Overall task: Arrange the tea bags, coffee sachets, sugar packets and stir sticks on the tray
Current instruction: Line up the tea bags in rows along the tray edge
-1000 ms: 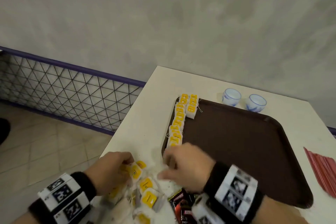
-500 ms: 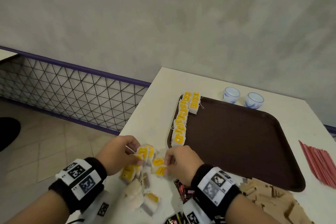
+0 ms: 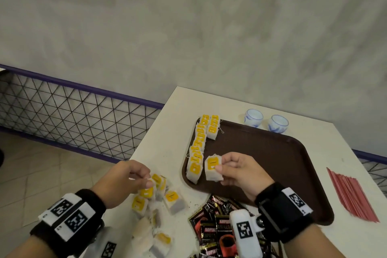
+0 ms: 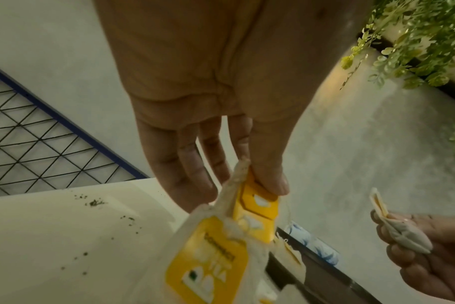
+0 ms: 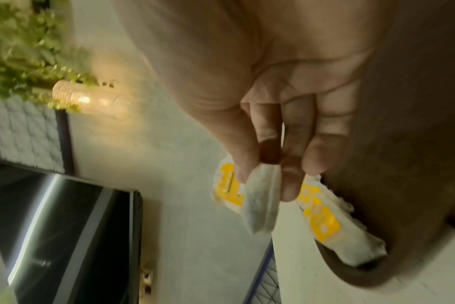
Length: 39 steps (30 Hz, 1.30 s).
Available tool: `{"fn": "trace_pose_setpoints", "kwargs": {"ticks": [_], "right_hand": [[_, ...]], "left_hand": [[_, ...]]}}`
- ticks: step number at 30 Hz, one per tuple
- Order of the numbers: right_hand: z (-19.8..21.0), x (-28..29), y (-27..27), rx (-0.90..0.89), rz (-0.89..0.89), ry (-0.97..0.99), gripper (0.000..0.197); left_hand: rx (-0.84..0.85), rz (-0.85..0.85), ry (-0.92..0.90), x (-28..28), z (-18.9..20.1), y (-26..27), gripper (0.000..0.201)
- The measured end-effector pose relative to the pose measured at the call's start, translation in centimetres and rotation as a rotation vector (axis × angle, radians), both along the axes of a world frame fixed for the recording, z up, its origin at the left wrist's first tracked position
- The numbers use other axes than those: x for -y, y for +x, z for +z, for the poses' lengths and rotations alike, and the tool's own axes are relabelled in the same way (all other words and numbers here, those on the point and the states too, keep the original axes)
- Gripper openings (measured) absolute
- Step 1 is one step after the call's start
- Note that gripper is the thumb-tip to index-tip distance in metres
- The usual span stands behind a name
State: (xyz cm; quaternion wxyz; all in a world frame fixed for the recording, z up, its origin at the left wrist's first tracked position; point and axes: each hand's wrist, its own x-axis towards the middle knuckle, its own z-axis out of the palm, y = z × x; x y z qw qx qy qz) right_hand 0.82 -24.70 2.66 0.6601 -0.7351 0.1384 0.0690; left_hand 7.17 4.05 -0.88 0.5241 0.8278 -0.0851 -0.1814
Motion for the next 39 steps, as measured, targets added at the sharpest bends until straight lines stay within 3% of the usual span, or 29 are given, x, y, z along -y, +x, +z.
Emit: {"fn": "trace_pose_setpoints", "kwargs": {"ticks": [4, 7, 14, 24, 29, 31, 32, 35, 36, 39], "right_hand": [[0.1, 1.4, 0.5, -0.007, -0.045, 0.024, 0.009], [-0.2, 2.0, 1.2, -0.019, -0.080, 0.005, 0.008], [-2.9, 4.5, 7.2, -0.151, -0.330, -0.042, 0.009], [-6.1, 4.6, 16.4, -0.265, -0.351, -0.249, 0.020], [-7.3, 4.7, 17.2, -0.270, -0.393, -0.287, 0.019], [-7.0, 4.4, 16.8, -0.244, -0.437, -0.257, 0.015], [-6.6, 4.3, 16.3, -0.234, -0.429, -0.308, 0.015], [-4.7, 4.0, 14.4, -0.138, -0.284, -0.738, 0.027], [-3.8, 3.7, 13.4, -0.071, -0.232, -0.770, 0.028], [-0.8, 2.1, 9.8, 0.052, 0.036, -0.439, 0.022]], "left_hand": [[-0.043, -0.107, -0.010, 0.1, 0.4, 0.0, 0.008], [-0.020, -0.167, -0.015, 0.3, 0.3, 0.3, 0.015], [0.050, -0.263, 0.055, 0.7, -0.3, 1.2, 0.024], [-0.094, -0.168, -0.128, 1.8, -0.4, 2.7, 0.009], [-0.084, -0.149, -0.247, 3.0, 0.8, 3.1, 0.013], [-0.090, -0.139, -0.297, 3.5, 1.1, 3.3, 0.024], [-0.092, -0.130, -0.320, 3.8, 1.3, 3.4, 0.026], [-0.093, -0.106, -0.396, 4.9, 1.8, 3.6, 0.013], [-0.094, -0.099, -0.416, 5.2, 2.0, 3.7, 0.011], [-0.110, -0.090, -0.445, 6.5, 2.6, 3.7, 0.011]]}}
